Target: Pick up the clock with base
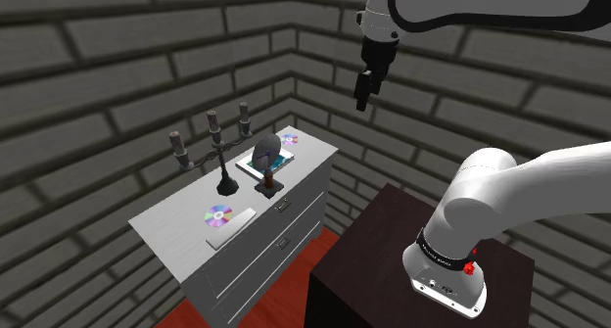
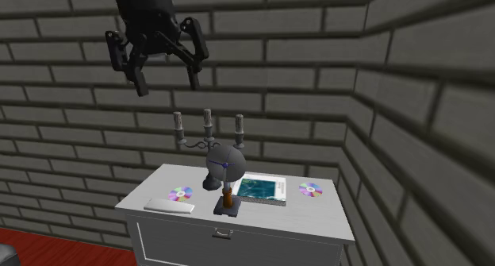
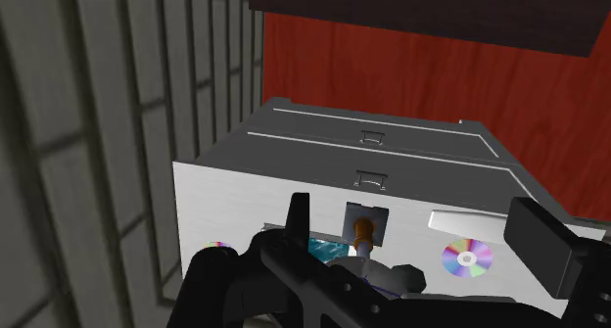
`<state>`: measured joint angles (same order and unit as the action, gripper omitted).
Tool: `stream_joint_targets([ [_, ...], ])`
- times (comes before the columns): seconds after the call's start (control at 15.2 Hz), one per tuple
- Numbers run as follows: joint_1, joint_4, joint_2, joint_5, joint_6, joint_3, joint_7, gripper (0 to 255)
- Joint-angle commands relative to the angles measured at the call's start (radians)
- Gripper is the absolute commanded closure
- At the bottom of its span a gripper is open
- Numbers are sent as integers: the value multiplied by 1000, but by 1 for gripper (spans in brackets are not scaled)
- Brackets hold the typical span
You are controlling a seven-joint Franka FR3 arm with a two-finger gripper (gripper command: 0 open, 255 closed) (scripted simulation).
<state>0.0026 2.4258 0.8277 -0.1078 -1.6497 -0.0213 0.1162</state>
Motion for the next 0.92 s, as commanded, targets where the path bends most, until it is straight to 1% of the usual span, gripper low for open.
stream_joint_targets([
  [0.0,0,0,0,0,0,0,0,0],
  [0.46,43,-58,-250,-42,-181,118,246,0],
  [0.86,86,-167,-491,-28,-300,192,460,0],
])
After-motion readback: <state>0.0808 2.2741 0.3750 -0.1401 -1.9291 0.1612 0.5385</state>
